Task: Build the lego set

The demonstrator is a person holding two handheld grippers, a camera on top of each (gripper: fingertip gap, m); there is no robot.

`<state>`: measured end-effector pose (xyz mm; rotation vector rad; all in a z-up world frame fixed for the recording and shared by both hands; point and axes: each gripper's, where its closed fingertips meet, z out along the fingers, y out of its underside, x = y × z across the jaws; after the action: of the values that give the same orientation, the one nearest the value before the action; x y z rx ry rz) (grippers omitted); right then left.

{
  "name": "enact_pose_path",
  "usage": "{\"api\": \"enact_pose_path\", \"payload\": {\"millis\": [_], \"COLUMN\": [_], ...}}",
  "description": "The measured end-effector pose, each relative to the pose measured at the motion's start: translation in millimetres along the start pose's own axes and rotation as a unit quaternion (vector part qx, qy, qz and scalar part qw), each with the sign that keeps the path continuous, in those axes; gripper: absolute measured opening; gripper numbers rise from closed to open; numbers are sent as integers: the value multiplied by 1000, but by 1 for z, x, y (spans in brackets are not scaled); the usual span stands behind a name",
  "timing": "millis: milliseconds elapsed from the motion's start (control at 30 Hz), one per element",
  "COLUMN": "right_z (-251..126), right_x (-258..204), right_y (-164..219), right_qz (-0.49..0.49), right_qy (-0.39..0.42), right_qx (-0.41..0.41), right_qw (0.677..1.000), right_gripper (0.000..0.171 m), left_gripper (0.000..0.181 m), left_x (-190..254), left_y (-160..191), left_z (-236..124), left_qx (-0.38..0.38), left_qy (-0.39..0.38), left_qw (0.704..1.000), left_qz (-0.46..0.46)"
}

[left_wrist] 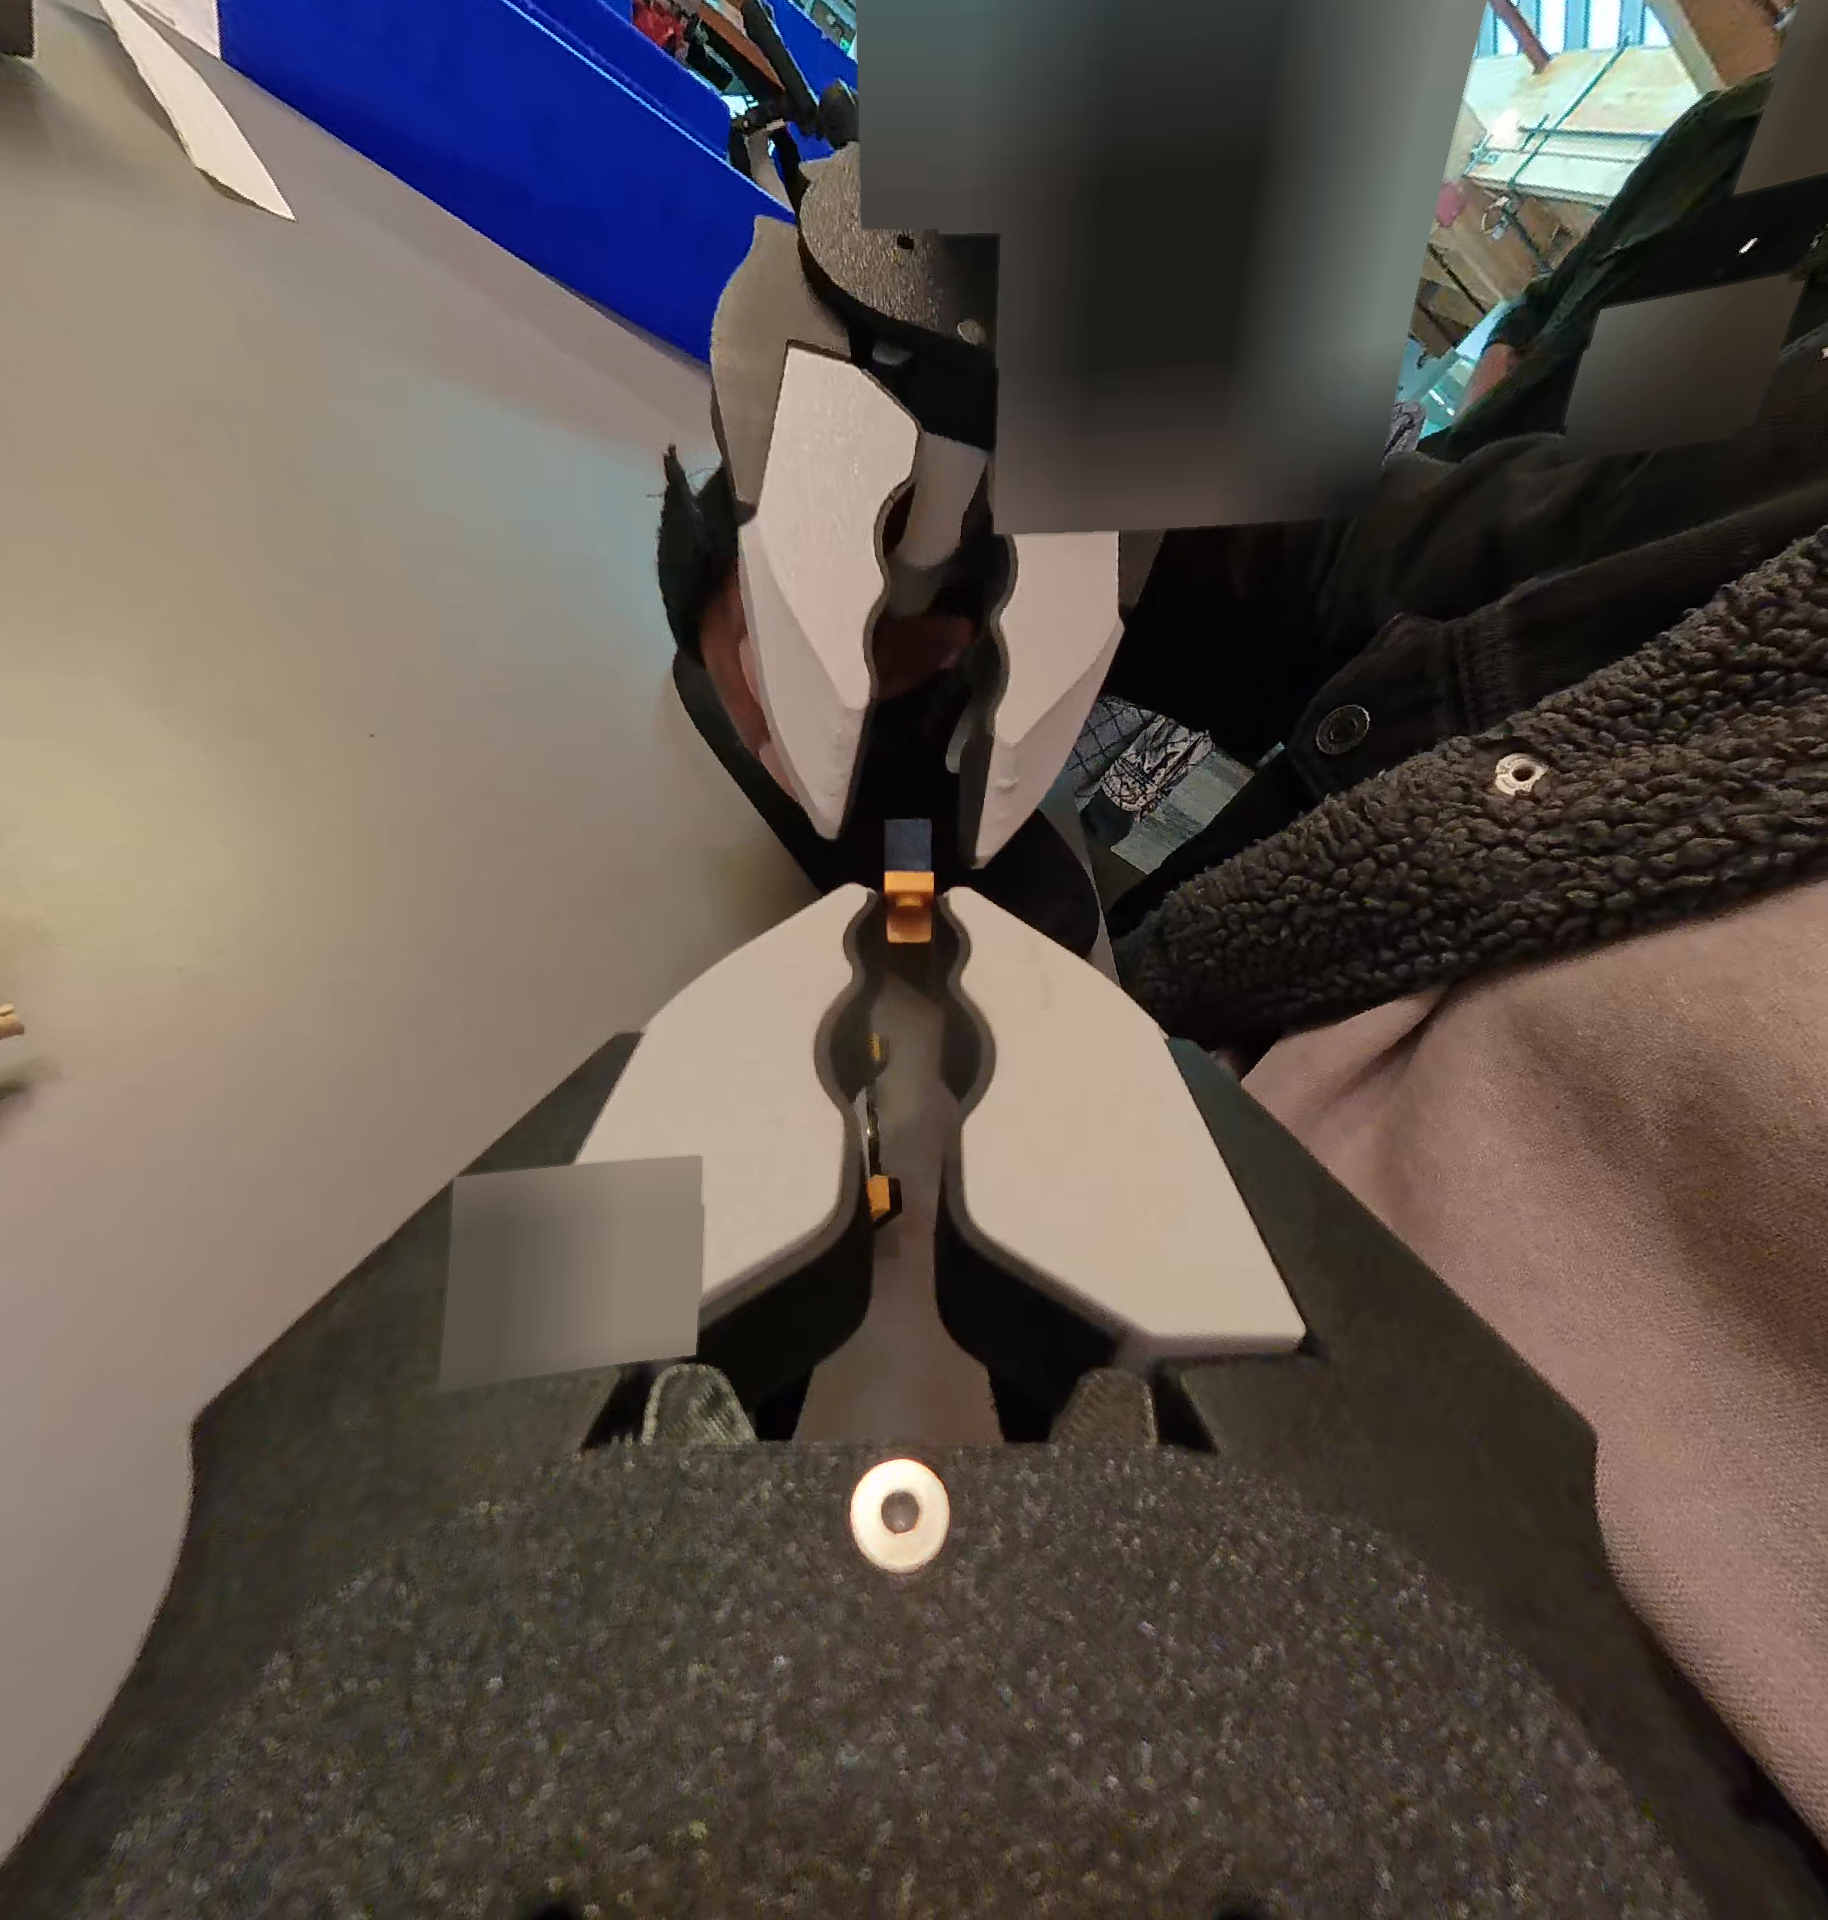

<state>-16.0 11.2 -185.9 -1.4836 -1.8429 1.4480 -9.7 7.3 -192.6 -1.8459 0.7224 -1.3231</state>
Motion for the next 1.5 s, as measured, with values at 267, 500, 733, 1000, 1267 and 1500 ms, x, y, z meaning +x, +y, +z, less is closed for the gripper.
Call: {"api": "enact_pose_path", "payload": {"millis": [267, 500, 733, 1000, 1267, 1500], "right_z": [7, -1, -26, -6, 0, 2], "right_x": [1, -4, -2, -7, -6, -5], "right_y": [-1, -17, -29, -38, -34, -29], "right_qz": [25, 35, 26, 18, 27, 36], "right_qy": [-14, -31, 4, 9, 0, 3], "right_qx": [-4, 27, 45, 48, 30, 12], "right_qw": [1000, 999, 999, 999, 999, 999], "right_gripper": [8, 8, 8, 7, 8, 8], "left_gripper": [8, 8, 8, 8, 8, 8], "left_x": [-1, 10, 7, 14, 15, 13], "left_y": [1, -15, -30, -32, -33, -31], "left_z": [-1, -6, -23, -22, -21, -20], "left_qx": [-2, 44, 88, 100, 100, 91], "left_qy": [-5, 33, 34, 43, 36, 12], "left_qw": [1000, 998, 996, 994, 994, 995], "left_qz": [4, -10, -6, 11, 24, 47]}}
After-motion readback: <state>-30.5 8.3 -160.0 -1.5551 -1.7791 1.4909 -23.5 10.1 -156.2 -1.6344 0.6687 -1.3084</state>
